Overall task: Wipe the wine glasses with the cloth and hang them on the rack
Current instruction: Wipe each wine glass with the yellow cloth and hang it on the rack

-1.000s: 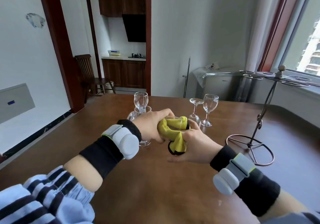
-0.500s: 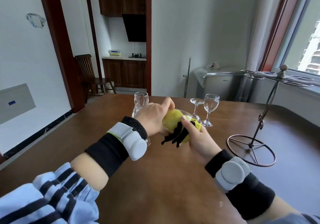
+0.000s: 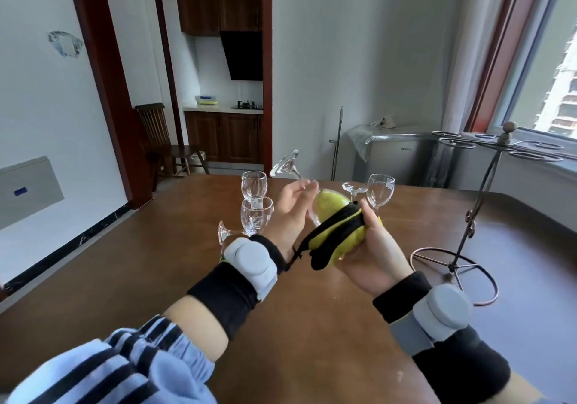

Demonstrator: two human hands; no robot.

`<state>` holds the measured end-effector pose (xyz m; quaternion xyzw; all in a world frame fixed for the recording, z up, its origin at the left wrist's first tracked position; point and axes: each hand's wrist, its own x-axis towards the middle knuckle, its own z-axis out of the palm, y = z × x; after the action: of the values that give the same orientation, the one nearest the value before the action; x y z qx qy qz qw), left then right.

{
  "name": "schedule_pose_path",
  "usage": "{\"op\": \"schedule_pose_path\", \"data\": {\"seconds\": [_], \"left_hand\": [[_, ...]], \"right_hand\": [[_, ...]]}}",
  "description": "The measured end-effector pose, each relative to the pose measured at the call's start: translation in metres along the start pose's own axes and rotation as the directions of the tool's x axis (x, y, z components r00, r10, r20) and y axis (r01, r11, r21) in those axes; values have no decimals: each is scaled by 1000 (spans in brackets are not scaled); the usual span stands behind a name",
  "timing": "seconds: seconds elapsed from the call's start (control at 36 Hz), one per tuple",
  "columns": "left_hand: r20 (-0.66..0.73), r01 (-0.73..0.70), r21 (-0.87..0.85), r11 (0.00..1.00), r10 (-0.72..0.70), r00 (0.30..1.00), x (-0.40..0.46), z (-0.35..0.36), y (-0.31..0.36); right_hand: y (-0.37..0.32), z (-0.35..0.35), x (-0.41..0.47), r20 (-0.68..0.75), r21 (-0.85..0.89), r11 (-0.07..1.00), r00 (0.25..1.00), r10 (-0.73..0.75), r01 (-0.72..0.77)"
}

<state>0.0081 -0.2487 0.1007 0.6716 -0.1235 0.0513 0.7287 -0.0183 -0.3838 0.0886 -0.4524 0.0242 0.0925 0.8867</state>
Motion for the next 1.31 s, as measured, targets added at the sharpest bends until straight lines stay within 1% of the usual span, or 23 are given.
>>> {"op": "schedule_pose_path", "data": {"seconds": [0.08,0.17,0.25,0.33,0.39,0.44,0.5,0.56,0.64,0.69,0.78,0.83,0.92,0.94,0.97,1.0,1.03,1.08,1.14,1.17,1.22,1.28,1.31], "left_hand": [[35,-35,-225,974,44,998,8,13,3],[20,-49,-220,974,54,998,10,17,7],[13,-22,-297,955,27,1000,9,17,11],[-49,26,-218,976,-38,998,7,17,15],[-81,48,-135,990,-59,995,6,13,12],[-55,93,-142,986,-102,993,4,12,12],[-2,141,-165,976,-143,990,4,6,13],[62,174,-202,964,-164,984,3,0,12],[147,140,-310,941,-98,984,0,-6,11],[133,30,-358,933,19,991,-1,-3,8],[32,-46,-363,931,62,998,1,5,6],[2,17,-411,912,-18,1000,2,8,6],[-18,118,-415,902,-138,990,4,8,2],[-27,148,-395,906,-173,985,4,8,0],[-32,164,-369,915,-189,982,4,7,0],[-22,182,-352,918,-202,979,4,5,-1],[-9,186,-323,928,-200,980,4,3,-2],[42,189,-255,948,-184,982,3,-4,-4],[99,127,-259,957,-104,990,2,-8,-4],[103,83,-279,957,-56,993,1,-7,-3],[42,-10,-293,956,23,999,2,-4,-1],[15,-2,-348,937,8,1000,3,1,4],[14,32,-376,926,-29,999,3,2,6]], "right_hand": [[9,8,-5,72,-12,998,996,-55,56],[17,12,-8,159,-8,979,967,-201,204],[26,11,-7,264,-224,882,897,-354,414],[32,2,-1,452,-595,497,774,-443,632],[32,-4,7,511,-765,181,755,-411,617],[30,-8,14,477,-831,74,775,-415,551],[25,-4,12,451,-809,182,790,-415,558],[18,2,7,407,-668,483,821,-400,566],[7,12,2,284,-281,903,927,-246,325],[9,16,1,275,-87,981,950,-145,174],[17,20,2,259,-123,960,942,-213,251],[21,21,2,276,-376,803,883,-379,462],[27,9,8,450,-766,196,729,-516,612],[29,4,12,501,-803,37,708,-498,595],[29,4,12,523,-812,-36,699,-488,583],[31,2,14,505,-818,-4,715,-483,575],[31,4,14,457,-799,149,749,-480,583],[25,12,11,315,-626,570,841,-439,532],[15,18,7,213,-340,875,935,-285,344],[13,20,5,211,-195,951,957,-197,238],[13,22,4,234,-13,991,964,-129,136],[17,27,3,253,-85,968,945,-208,236],[19,28,2,263,-253,898,919,-294,360]]}}
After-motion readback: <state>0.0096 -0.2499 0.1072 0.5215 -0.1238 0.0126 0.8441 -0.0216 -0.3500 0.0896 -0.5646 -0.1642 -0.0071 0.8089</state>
